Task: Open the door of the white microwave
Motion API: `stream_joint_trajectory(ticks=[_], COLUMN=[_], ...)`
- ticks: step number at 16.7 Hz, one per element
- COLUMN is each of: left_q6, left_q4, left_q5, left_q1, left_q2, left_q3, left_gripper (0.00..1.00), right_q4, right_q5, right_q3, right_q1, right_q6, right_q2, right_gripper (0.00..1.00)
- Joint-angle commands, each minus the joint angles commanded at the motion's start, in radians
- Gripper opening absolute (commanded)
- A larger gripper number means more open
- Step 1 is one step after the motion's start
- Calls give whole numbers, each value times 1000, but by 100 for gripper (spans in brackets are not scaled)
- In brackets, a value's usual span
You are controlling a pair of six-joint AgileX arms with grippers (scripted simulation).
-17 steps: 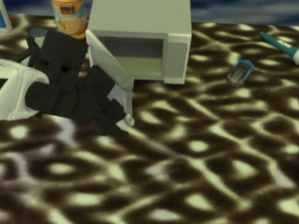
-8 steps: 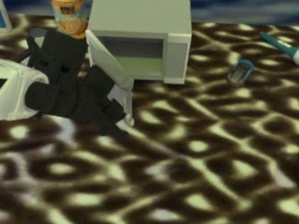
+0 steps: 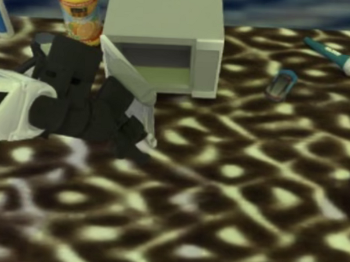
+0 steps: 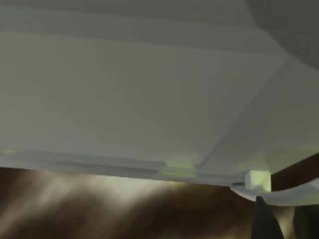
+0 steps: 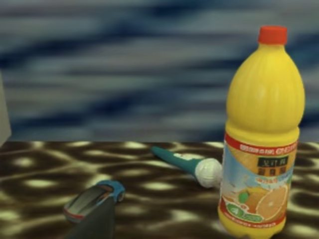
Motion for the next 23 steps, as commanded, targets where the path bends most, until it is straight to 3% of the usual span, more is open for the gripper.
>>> stream_joint_trajectory(ticks=[6,23], left_q6=[57,57], left_q4=[-19,-19], left_q5=[31,31], left_q1=[30,30], left_q2=[-6,-6], left_q3=[1,1], left_gripper=[0,0], right_q4=[0,0], right_q5=[0,0], right_q3=[0,0], right_q1=[0,0], right_q6=[0,0], right_q2=[0,0], right_gripper=[100,100])
